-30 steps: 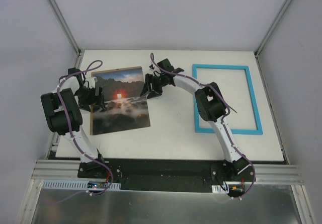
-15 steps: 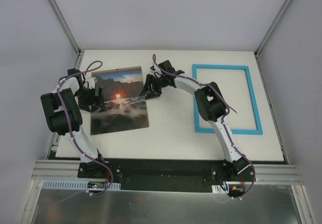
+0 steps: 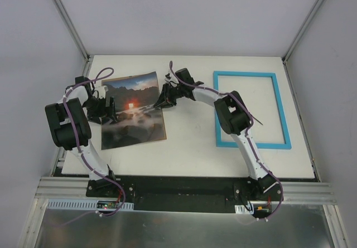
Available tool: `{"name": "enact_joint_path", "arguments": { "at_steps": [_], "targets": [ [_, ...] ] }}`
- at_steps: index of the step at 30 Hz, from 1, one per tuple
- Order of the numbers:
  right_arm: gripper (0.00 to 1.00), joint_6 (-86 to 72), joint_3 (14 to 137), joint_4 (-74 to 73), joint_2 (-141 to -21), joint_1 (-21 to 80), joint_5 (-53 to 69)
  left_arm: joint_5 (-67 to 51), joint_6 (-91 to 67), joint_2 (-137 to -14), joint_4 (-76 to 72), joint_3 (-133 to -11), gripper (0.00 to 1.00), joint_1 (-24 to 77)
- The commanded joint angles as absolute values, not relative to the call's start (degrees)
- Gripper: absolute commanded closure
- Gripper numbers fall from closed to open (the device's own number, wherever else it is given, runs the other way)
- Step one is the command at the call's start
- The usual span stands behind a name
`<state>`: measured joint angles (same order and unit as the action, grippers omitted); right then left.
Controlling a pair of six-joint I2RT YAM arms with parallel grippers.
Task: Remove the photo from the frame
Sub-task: Pick up the photo from the photo frame.
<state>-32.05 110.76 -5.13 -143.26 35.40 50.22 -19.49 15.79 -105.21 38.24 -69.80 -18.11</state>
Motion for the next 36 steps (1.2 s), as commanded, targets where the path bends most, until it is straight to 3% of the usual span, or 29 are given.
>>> {"name": "enact_joint_path", "arguments": {
  "at_steps": [1,6,11,18,22,27,34,36],
  "targets": [
    [0.82,-38.22,110.13,6.05,-142.99,37.88,55.54,-24.35,15.82,-103.62,39.81,-68.29,0.09,-18.02],
    [0.99,-40.52,109.86,8.70,-143.26,38.50,56.95,-23.56,16.08,-101.78,39.81,-68.20,0.09,-18.11],
    [0.99,-37.36,108.46,6.08,-136.60,35.08,58.45,-25.91,16.26,-95.99,42.62,-71.79,0.07,-21.00],
    [0.99,-34.11,100.65,3.52,-120.52,24.10,65.38,-40.75,17.32,-88.07,48.51,-79.62,0.01,-22.76],
    [1.00,-34.71,92.66,8.06,-113.31,16.72,72.67,-50.69,16.35,-90.43,48.52,-81.91,0.01,-21.45],
    [1.00,-51.11,82.28,31.24,-107.24,9.15,76.90,-60.19,9.95,-99.47,42.21,-82.79,0.01,-17.24],
    [1.00,-93.54,79.89,84.12,-109.24,6.51,79.89,-72.13,-2.70,-112.75,32.97,-91.48,0.01,-8.45],
    [1.00,-96.60,78.85,87.72,-109.43,5.98,81.29,-75.31,-8.32,-114.25,26.84,-92.72,0.01,-6.34]
  ]
}}
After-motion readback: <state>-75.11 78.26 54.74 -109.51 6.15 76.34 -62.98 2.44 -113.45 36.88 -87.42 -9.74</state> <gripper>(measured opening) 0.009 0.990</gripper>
